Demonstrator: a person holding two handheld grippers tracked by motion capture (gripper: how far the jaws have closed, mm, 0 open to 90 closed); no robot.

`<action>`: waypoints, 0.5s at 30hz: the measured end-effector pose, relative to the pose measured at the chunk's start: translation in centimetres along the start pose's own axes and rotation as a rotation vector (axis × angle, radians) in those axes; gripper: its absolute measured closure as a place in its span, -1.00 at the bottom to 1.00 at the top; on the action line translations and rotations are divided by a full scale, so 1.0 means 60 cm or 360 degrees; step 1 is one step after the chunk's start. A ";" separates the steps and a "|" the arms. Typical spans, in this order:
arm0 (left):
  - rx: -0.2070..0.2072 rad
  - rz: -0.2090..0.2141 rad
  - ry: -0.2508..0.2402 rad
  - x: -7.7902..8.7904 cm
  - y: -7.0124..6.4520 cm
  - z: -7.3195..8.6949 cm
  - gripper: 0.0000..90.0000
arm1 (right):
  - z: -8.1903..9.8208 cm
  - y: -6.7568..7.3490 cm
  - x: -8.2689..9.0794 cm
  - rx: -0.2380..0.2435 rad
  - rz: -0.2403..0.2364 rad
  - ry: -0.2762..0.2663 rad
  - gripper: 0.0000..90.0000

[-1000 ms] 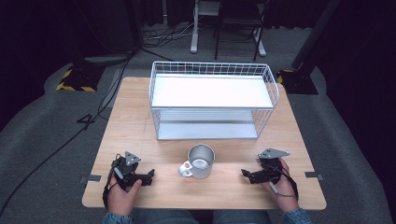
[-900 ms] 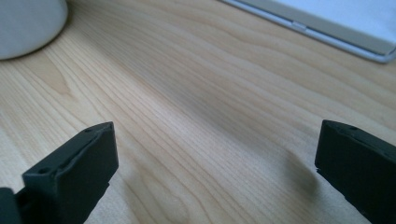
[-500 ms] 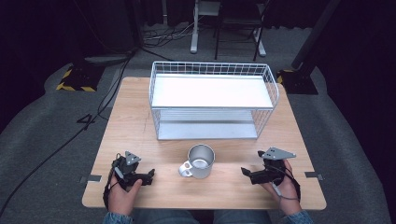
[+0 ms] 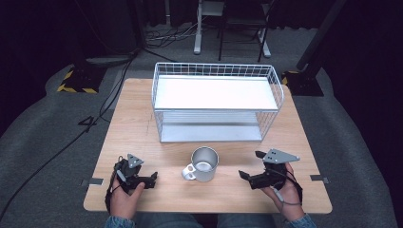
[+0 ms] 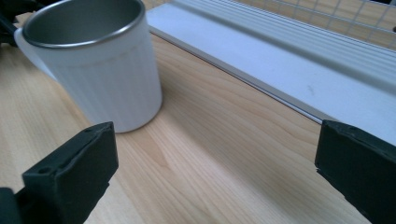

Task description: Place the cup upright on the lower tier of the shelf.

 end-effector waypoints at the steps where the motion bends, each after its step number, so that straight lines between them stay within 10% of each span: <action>1: 0.0000 0.0000 0.0000 0.000 0.000 0.000 -1.00 | -0.002 0.003 0.000 0.0005 -0.0007 0.0001 -1.00; 15: 0.0009 -0.0001 -0.0001 -0.001 -0.001 -0.001 -1.00 | -0.032 0.068 -0.029 0.0126 -0.0152 0.0021 -1.00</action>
Point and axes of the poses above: each handheld gripper's, and its own axes: x roughly backward along the jaws, z roughly out of its underside, y roughly to its left, the point moved 6 cm from there along -x, roughly forward along the jaws, and after that the axes turned 3 degrees about -x, right-handed, at the moved point
